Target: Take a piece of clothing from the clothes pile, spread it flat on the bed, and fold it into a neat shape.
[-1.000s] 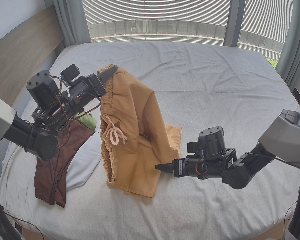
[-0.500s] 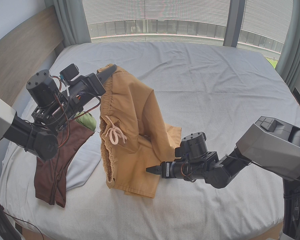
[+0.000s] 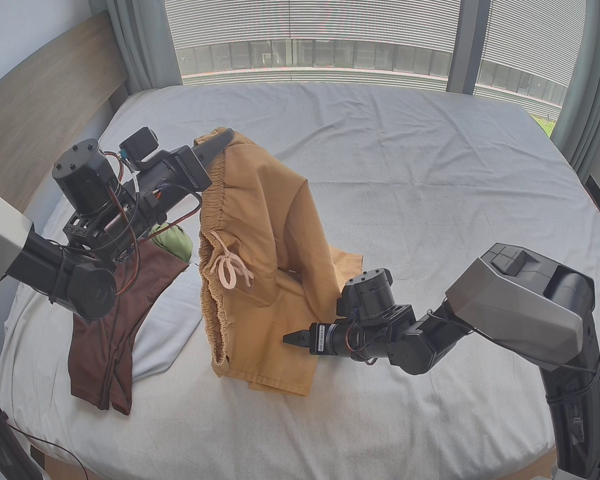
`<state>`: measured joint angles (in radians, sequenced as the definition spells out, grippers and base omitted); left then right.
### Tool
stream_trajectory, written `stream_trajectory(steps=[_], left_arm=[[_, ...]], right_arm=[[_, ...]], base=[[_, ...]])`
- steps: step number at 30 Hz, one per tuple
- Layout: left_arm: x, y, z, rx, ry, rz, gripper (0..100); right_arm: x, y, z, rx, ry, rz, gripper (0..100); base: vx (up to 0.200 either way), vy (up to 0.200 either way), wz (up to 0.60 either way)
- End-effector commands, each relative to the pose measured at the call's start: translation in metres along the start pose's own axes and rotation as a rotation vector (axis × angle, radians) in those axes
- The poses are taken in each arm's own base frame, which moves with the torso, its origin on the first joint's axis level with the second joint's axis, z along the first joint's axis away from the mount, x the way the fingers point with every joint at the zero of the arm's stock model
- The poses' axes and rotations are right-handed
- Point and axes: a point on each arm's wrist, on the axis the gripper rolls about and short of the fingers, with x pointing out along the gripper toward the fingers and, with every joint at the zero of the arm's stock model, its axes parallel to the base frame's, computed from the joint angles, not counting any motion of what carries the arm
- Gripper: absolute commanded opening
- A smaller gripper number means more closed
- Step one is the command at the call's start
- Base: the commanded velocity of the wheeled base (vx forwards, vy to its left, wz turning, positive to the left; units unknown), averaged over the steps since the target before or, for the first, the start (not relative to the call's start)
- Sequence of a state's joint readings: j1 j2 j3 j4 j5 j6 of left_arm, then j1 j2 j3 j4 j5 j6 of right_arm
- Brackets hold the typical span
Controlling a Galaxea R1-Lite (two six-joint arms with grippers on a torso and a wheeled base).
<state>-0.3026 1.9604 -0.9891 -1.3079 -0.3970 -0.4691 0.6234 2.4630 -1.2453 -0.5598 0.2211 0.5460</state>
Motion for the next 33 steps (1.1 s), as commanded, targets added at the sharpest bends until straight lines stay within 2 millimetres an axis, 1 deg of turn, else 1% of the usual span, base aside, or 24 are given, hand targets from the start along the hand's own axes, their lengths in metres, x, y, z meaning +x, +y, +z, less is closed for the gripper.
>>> stream_trajectory(steps=[1,7,11,12,14,16,17,18,19,20,21,22,23,24,25,27,29,30,33], left_arm=[[0.0,0.0,0.0,0.0,-0.001,0.0,0],[0.0,-0.001,-0.001,-0.002,0.001,-0.001,0],[0.0,0.0,-0.001,-0.002,-0.002,0.008,0],[0.0,0.0,-0.002,-0.002,-0.004,0.014,0],[-0.001,0.0,-0.003,-0.005,0.0,0.023,0],[-0.002,0.001,-0.004,-0.008,0.001,0.028,0],[-0.002,0.002,-0.005,-0.009,0.004,0.03,0],[-0.002,0.002,-0.005,-0.009,0.004,0.03,0],[-0.002,0.002,-0.006,-0.01,0.004,0.033,0],[-0.002,0.001,-0.006,-0.01,0.005,0.032,0],[-0.001,0.002,-0.007,-0.011,0.004,0.037,0],[-0.001,0.002,-0.007,-0.012,0.003,0.038,0],[-0.001,0.002,-0.008,-0.012,0.003,0.041,0],[-0.001,0.002,-0.008,-0.012,0.003,0.041,0],[0.0,0.002,-0.008,-0.015,0.003,0.047,0],[-0.001,0.003,-0.01,-0.017,0.005,0.055,0],[-0.001,0.004,-0.011,-0.019,0.009,0.057,0],[-0.002,0.008,-0.02,-0.029,0.03,0.071,0],[-0.006,0.013,-0.031,-0.039,0.056,0.087,0]], right_arm=[[0.009,-0.001,-0.003,0.006,0.004,0.002,0],[0.01,-0.003,-0.001,0.018,-0.009,0.001,0],[0.003,-0.009,0.006,0.029,-0.04,-0.006,0],[-0.002,-0.012,0.009,0.035,-0.05,-0.011,0],[-0.023,-0.013,0.02,0.036,-0.089,-0.011,0],[-0.04,-0.014,0.026,0.041,-0.115,-0.012,0],[-0.046,-0.015,0.028,0.043,-0.124,-0.016,0],[-0.046,-0.015,0.028,0.043,-0.124,-0.016,0],[-0.065,-0.016,0.034,0.046,-0.151,-0.019,0],[-0.066,-0.015,0.034,0.046,-0.151,-0.019,0],[-0.08,-0.017,0.038,0.047,-0.169,-0.027,0],[-0.089,-0.018,0.041,0.045,-0.182,-0.032,0],[-0.094,-0.018,0.043,0.043,-0.189,-0.034,0],[-0.094,-0.018,0.043,0.043,-0.189,-0.034,0],[-0.108,-0.02,0.047,0.035,-0.207,-0.042,0],[-0.119,-0.021,0.052,0.031,-0.226,-0.051,0],[-0.122,-0.021,0.053,0.031,-0.23,-0.052,0],[-0.134,-0.02,0.054,0.02,-0.217,-0.071,0],[-0.138,-0.021,0.051,0.001,-0.174,-0.095,0]], base=[[0.0,0.0,0.0],[0.0,0.0,0.0],[0.0,0.0,0.0],[0.0,0.0,0.0],[0.0,0.0,0.0],[0.0,0.0,0.0],[0.0,0.0,0.0],[0.0,0.0,0.0],[0.0,0.0,0.0],[0.0,0.0,0.0],[0.0,0.0,0.0],[0.0,0.0,0.0],[0.0,0.0,0.0],[0.0,0.0,0.0],[0.0,0.0,0.0],[0.0,0.0,0.0],[0.0,0.0,0.0],[0.0,0.0,0.0],[0.0,0.0,0.0]])
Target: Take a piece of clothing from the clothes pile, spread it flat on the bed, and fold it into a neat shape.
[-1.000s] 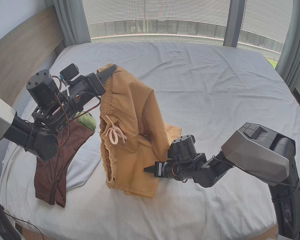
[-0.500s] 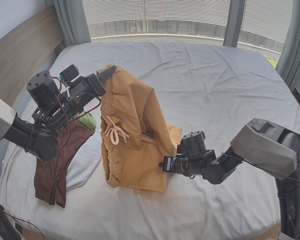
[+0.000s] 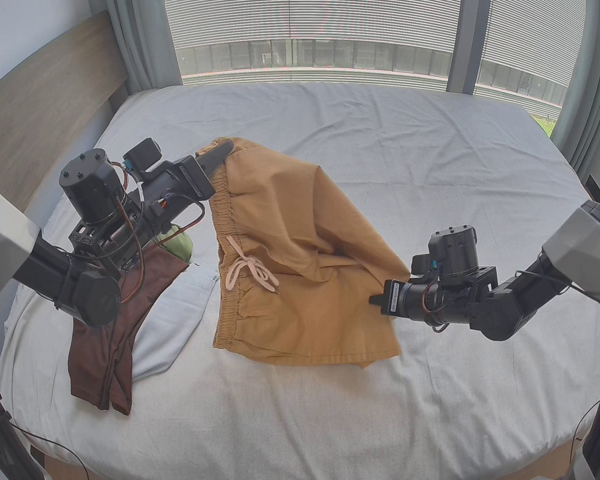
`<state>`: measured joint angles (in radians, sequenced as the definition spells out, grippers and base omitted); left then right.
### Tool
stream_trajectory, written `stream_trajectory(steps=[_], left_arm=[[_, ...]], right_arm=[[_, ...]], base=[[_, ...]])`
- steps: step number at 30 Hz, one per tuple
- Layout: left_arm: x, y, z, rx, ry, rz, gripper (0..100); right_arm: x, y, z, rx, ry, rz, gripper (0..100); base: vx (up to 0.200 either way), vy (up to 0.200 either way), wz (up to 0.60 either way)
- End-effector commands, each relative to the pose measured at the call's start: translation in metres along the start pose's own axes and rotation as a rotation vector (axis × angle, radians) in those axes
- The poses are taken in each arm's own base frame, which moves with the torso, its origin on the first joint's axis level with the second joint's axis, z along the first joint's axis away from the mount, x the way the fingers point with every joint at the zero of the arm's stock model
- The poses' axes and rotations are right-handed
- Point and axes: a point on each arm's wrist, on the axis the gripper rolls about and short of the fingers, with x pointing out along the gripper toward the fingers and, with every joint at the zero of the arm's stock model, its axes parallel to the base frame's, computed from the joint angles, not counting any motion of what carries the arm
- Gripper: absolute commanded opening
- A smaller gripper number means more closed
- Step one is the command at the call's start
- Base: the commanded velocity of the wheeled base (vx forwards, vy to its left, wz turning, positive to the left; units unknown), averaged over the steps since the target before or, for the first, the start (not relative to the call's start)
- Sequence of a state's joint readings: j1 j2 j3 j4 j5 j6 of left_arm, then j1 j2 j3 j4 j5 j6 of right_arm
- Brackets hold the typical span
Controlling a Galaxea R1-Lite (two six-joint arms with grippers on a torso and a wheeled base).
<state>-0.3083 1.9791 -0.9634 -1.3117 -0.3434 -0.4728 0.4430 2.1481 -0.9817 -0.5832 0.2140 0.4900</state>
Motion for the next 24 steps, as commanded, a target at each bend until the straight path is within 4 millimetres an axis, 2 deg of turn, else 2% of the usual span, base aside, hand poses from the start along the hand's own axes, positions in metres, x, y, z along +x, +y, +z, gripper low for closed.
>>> stream_trajectory(steps=[1,4,6,8,9,11,19,24], left_arm=[[-0.004,0.01,-0.019,-0.019,0.047,0.029,0],[-0.007,0.017,-0.033,-0.021,0.056,0.04,0],[-0.007,0.02,-0.038,-0.019,0.052,0.048,0],[-0.006,0.022,-0.039,-0.017,0.047,0.053,0],[-0.008,0.026,-0.038,-0.013,0.037,0.064,0],[-0.008,0.027,-0.038,-0.011,0.034,0.066,0],[-0.015,0.042,-0.036,0.004,0.009,0.096,0],[-0.019,0.051,-0.033,0.011,0.001,0.115,0]], right_arm=[[-0.027,0.005,0.012,-0.031,-0.013,-0.008,0],[-0.017,0.002,0.001,-0.065,0.043,-0.027,0],[0.002,-0.006,-0.014,-0.082,0.097,-0.045,0],[0.01,-0.008,-0.019,-0.09,0.114,-0.049,0],[0.024,-0.006,-0.027,-0.102,0.131,-0.043,0],[0.033,-0.002,-0.031,-0.112,0.13,-0.026,0],[0.041,0.005,-0.036,-0.133,0.107,0.014,0],[0.049,0.002,-0.044,-0.134,0.134,0.011,0]], base=[[0.0,0.0,0.0],[0.0,0.0,0.0],[0.0,0.0,0.0],[0.0,0.0,0.0],[0.0,0.0,0.0],[0.0,0.0,0.0],[0.0,0.0,0.0],[0.0,0.0,0.0]])
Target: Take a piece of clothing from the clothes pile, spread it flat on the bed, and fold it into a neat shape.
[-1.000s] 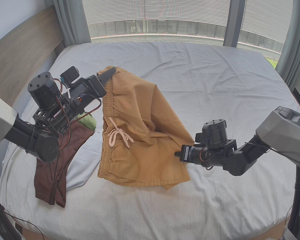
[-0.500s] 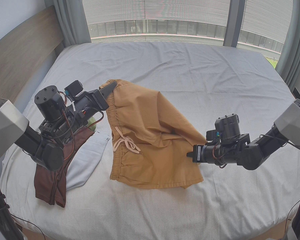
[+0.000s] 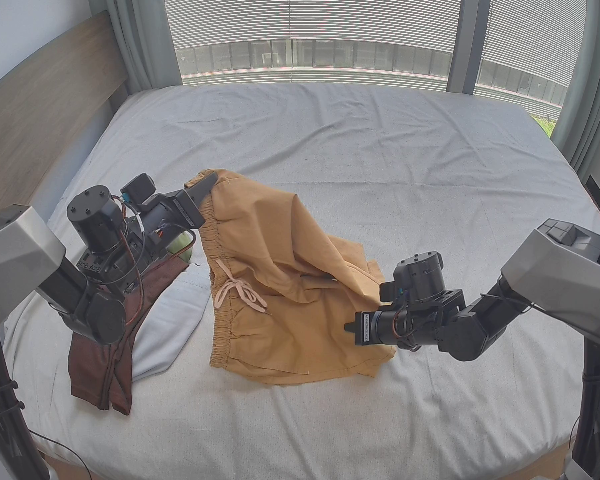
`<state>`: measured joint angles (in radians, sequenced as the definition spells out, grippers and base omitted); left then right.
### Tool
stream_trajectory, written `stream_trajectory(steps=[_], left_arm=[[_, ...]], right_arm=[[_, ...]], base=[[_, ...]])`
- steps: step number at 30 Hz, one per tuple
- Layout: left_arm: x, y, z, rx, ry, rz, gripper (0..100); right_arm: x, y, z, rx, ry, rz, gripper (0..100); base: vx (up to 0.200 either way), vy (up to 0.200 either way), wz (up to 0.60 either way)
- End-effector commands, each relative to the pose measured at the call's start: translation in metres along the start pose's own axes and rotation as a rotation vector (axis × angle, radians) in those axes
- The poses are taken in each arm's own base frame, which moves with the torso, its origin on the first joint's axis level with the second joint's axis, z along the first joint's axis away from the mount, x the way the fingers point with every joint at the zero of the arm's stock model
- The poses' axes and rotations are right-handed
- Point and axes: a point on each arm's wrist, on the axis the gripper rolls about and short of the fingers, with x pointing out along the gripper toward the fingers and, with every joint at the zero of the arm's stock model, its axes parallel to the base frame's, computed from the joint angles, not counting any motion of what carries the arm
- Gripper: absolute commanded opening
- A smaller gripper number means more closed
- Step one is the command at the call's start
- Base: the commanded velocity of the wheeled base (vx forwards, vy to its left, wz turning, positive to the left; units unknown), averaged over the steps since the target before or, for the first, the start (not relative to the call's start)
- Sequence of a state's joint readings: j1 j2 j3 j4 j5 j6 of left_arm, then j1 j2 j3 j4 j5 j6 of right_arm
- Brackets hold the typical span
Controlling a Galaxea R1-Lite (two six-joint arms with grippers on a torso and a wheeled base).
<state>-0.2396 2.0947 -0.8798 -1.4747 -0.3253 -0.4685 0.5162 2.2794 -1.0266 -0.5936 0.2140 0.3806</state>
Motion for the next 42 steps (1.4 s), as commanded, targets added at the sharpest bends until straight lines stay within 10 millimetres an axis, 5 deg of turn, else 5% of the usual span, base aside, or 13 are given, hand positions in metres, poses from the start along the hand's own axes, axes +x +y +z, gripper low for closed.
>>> stream_trajectory(steps=[1,2,10,15,25,42], left_arm=[[-0.003,0.012,0.001,0.005,0.0,0.027,0],[-0.003,0.013,0.002,0.006,-0.003,0.029,0],[-0.006,0.024,0.012,0.021,-0.034,0.056,0],[-0.007,0.03,0.017,0.027,-0.042,0.07,0],[-0.006,0.032,0.019,0.028,-0.046,0.077,0],[-0.006,0.034,0.017,0.024,-0.041,0.081,0]], right_arm=[[0.011,-0.001,-0.011,-0.001,0.038,-0.004,0],[0.012,0.0,-0.012,-0.002,0.041,-0.002,100],[0.009,-0.007,-0.01,0.01,0.031,-0.021,100],[-0.011,-0.034,-0.001,0.052,0.002,-0.075,100],[-0.022,-0.065,-0.014,0.023,-0.028,-0.123,100],[-0.045,-0.073,-0.042,-0.085,0.074,-0.149,100]], base=[[0.0,0.0,0.0],[0.0,0.0,0.0],[0.0,0.0,0.0],[0.0,0.0,0.0],[0.0,0.0,0.0],[0.0,0.0,0.0]])
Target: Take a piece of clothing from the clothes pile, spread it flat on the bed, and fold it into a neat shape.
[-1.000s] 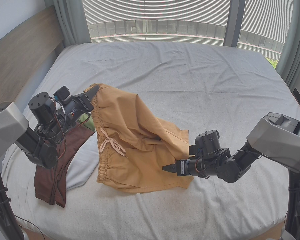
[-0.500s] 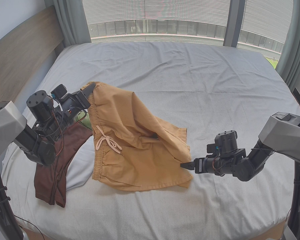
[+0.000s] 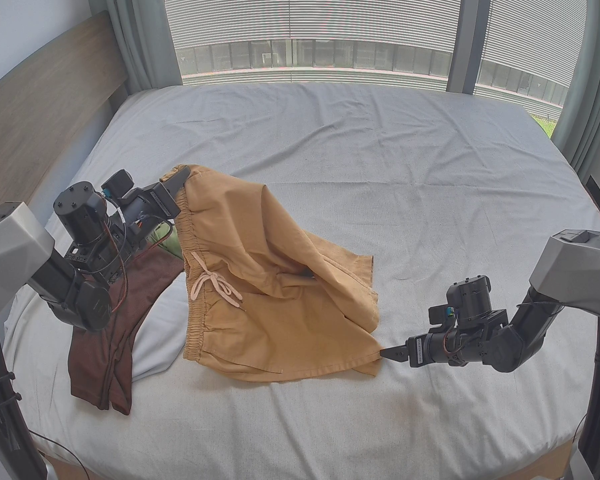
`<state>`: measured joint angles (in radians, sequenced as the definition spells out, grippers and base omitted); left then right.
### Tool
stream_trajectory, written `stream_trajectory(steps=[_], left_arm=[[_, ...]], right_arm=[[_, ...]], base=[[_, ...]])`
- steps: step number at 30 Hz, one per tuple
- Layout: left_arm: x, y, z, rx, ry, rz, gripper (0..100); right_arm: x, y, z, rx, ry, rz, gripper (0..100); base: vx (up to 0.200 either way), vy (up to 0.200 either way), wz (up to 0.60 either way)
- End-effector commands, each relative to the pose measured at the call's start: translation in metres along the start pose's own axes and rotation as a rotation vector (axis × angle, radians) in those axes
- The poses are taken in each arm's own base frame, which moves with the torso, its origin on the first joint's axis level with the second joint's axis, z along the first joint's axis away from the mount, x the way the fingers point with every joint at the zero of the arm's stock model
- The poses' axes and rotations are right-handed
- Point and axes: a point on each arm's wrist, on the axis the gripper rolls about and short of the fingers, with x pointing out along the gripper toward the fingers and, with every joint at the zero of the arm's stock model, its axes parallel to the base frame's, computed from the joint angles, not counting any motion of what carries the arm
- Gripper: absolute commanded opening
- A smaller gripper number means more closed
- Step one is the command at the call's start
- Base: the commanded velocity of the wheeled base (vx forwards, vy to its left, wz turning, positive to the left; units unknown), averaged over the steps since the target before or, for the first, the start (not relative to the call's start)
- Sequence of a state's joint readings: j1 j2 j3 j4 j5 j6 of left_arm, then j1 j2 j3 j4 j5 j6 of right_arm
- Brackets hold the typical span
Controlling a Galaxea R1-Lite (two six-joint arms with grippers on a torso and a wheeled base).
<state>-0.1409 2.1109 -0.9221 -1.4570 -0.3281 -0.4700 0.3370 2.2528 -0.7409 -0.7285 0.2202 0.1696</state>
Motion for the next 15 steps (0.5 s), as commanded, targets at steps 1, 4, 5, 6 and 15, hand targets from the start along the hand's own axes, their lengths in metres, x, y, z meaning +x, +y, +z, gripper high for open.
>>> stream_trajectory(steps=[1,4,5,6,15], left_arm=[[0.0,0.0,-0.001,-0.001,0.001,-0.002,0],[0.0,-0.001,0.0,-0.001,0.0,-0.004,0],[0.0,-0.001,0.0,-0.001,0.0,-0.004,0],[0.0,-0.001,0.0,-0.001,0.0,-0.004,0],[0.001,-0.003,-0.001,-0.001,-0.003,-0.01,0]], right_arm=[[-0.003,0.0,-0.007,-0.027,0.023,-0.001,100],[0.002,-0.004,-0.01,-0.032,0.037,-0.006,100],[0.004,-0.004,-0.011,-0.033,0.04,-0.007,100],[0.004,-0.004,-0.011,-0.033,0.04,-0.007,100],[0.032,-0.006,-0.017,-0.108,0.011,0.009,100]], base=[[0.0,0.0,0.0],[0.0,0.0,0.0],[0.0,0.0,0.0],[0.0,0.0,0.0],[0.0,0.0,0.0]])
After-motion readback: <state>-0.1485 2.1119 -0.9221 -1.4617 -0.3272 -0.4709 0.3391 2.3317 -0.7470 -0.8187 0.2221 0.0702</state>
